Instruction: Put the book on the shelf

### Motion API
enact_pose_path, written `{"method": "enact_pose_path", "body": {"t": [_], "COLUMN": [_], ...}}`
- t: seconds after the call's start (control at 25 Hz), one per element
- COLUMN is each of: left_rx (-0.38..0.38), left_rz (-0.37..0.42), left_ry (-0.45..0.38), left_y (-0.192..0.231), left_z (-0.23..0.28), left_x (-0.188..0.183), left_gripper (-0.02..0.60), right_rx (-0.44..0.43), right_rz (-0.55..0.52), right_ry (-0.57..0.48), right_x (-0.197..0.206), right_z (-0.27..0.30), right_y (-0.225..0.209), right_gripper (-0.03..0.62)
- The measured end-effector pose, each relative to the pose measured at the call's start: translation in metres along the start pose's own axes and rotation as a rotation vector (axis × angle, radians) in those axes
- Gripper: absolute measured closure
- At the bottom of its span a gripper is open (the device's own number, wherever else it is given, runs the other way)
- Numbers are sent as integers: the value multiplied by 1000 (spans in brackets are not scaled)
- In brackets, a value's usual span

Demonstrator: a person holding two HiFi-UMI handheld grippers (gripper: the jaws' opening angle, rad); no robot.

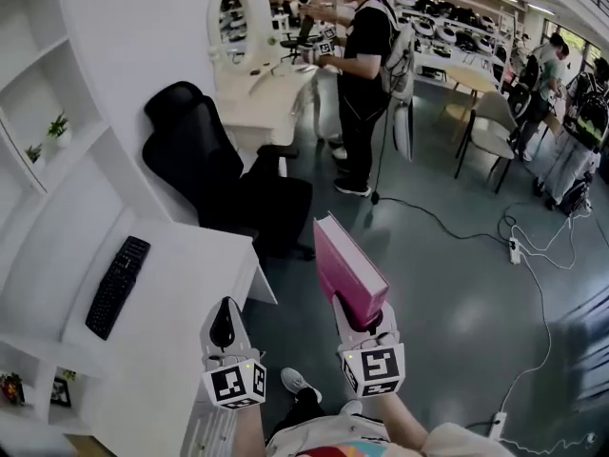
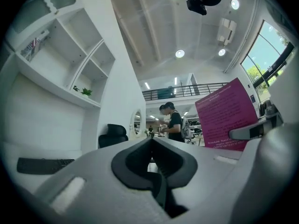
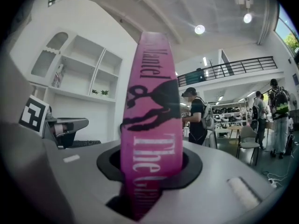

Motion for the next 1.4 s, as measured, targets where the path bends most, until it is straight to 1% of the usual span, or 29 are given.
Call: {"method": "enact_pose_path", "body": {"t": [0.24, 0.32, 0.56, 0.68, 0.8, 0.96, 1.08, 1.16, 1.4], "left_rx": [-150, -191, -286, -340, -418, -520, -621, -688, -849], "left_rz": [6, 8, 47, 67, 72, 72, 66, 62, 83], "left_ry": [52, 58, 20, 3, -3, 8, 16, 21, 39], "left_y": [62, 82, 140, 167, 189, 206, 209, 207, 191], "left_z": [17, 28, 53, 53, 43, 20, 2, -8, -37], "left_x": [17, 22, 17, 13, 12, 10, 10, 8, -3], "left_gripper": [583, 583, 583, 583, 583, 583, 583, 583, 583], "right_rx": [-142, -179, -287, -346, -426, -534, -639, -708, -909], "right_rz": [-13, -18, -11, -5, -15, -25, -33, -35, -29], "right_ry": [6, -7, -38, -54, -56, -40, -35, -31, -18], "right_x": [-3, -6, -13, -14, -13, -12, -14, -16, -21], "right_z": [80, 107, 183, 206, 222, 236, 249, 258, 273], "right_y": [35, 46, 88, 113, 140, 169, 190, 202, 238], "right_gripper": [448, 448, 448, 448, 448, 448, 448, 448, 448]}}
Point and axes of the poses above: the fingertips, and each gripper's own axes: z forward along the fingers, y to its left, x out of its underside, the point moved 10 cm from there along -z, backward along the fingers, and after that the axes turned 3 degrees about z, right-handed, at the moved point
